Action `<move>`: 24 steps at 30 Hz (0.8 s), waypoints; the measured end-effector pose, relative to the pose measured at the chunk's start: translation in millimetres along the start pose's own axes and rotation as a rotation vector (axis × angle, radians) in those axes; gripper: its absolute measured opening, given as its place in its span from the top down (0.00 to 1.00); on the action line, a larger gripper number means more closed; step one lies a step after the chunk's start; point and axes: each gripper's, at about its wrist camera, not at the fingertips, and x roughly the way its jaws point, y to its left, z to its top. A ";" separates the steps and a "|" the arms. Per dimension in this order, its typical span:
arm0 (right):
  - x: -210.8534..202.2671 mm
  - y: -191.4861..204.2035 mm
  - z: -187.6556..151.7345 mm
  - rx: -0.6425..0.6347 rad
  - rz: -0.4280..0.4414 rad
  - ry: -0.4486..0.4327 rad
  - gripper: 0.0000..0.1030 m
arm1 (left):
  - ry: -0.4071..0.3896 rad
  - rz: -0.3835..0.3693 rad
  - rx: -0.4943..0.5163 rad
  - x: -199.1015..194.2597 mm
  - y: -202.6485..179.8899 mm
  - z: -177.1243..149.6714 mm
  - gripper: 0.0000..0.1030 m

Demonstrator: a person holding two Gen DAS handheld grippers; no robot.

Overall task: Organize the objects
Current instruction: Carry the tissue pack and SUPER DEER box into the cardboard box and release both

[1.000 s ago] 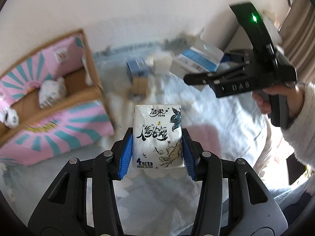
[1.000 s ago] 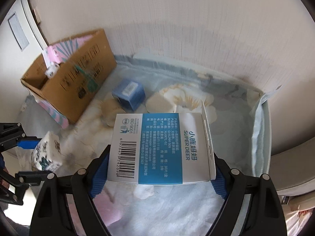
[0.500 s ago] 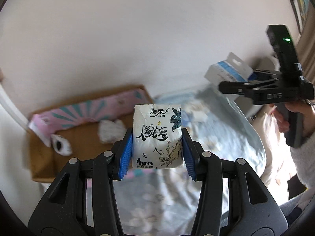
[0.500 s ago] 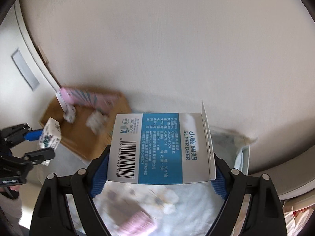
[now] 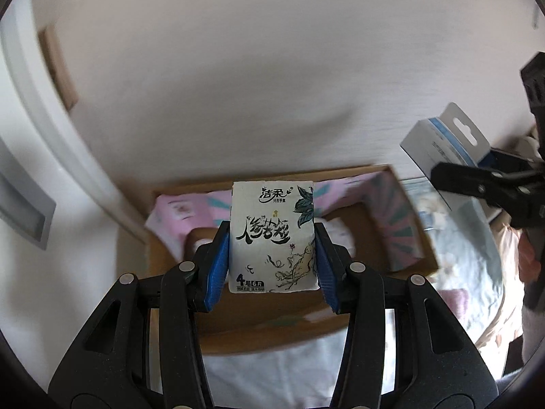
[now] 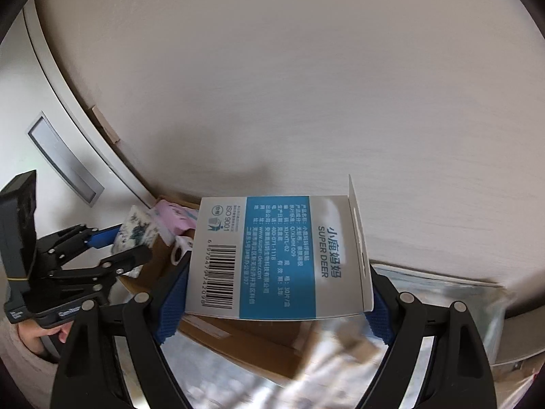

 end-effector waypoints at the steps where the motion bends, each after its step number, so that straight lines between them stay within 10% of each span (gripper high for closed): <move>1: 7.7 8.4 2.0 0.006 0.006 0.009 0.18 | 0.008 0.003 -0.008 4.9 7.1 -1.3 0.59; 22: 111.5 35.2 -11.9 0.081 -0.052 0.159 0.18 | 0.119 0.018 -0.073 64.1 58.3 -31.7 0.57; 24: 114.3 37.7 -10.3 0.065 -0.055 0.184 0.18 | 0.129 0.019 -0.074 65.0 62.7 -27.3 0.34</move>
